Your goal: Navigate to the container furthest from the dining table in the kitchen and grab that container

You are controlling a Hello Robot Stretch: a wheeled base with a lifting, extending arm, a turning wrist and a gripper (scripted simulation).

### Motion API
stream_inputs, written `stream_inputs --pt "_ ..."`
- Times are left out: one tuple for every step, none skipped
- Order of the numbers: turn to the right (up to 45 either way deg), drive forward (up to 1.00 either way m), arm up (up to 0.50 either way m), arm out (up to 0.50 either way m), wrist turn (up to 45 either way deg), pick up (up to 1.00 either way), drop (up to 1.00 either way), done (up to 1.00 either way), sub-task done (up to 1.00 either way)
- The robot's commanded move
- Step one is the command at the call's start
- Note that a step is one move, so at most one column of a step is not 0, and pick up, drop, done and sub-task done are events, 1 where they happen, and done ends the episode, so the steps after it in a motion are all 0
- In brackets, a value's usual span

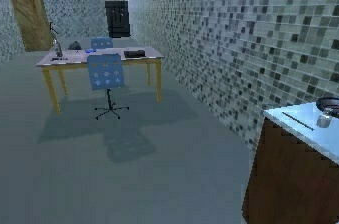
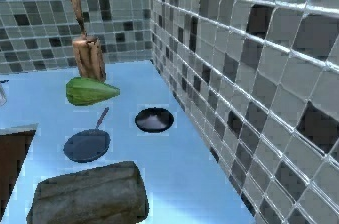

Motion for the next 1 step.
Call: stream_inputs --pt "0.0 0.0 0.38 0.0 0.0 0.0 0.0 0.0 0.0"
